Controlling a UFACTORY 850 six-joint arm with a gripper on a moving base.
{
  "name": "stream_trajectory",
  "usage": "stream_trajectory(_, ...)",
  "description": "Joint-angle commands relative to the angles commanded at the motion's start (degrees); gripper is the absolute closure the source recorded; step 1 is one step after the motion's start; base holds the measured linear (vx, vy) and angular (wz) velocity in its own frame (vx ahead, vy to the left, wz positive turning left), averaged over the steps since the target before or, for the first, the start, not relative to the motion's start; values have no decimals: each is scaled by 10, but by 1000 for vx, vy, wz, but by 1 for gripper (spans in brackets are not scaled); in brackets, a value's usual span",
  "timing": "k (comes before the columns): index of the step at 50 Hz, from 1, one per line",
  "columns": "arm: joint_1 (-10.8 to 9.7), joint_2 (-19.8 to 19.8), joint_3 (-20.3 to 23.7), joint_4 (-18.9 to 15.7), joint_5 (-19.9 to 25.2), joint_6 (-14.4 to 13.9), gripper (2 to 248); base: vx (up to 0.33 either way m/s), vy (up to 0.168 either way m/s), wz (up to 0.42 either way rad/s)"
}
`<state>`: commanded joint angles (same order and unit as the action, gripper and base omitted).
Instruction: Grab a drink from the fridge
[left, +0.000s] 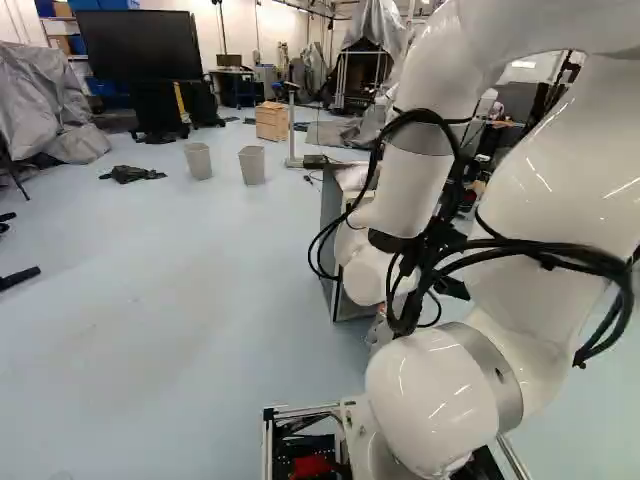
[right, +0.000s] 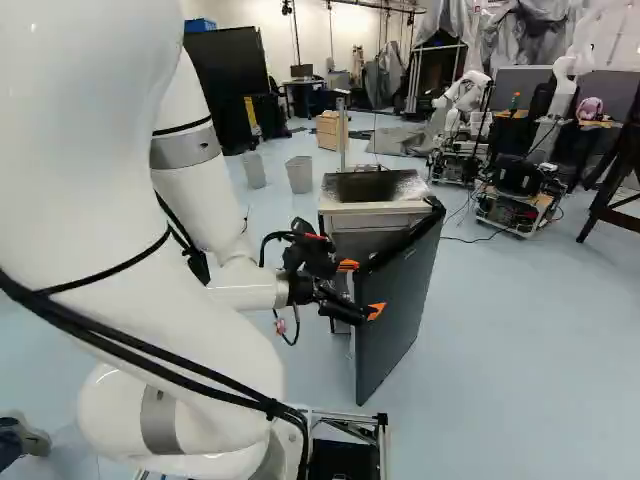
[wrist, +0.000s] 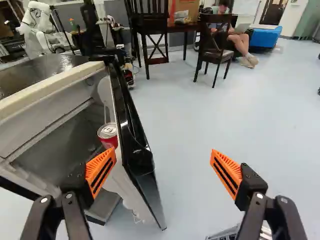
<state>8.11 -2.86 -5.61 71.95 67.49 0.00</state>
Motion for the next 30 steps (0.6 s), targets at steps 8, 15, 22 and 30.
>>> stream_trajectory(8, -23, 4, 4, 5, 6, 0, 3, 0, 0, 0)
stream_trajectory(15, -46, 4, 5, 8, 10, 0, 3, 0, 0, 0)
stream_trajectory(22, -71, 2, 2, 10, 11, 0, 3, 0, 0, 0)
stream_trajectory(30, -101, -3, -3, 10, 11, 0, 3, 0, 0, 0)
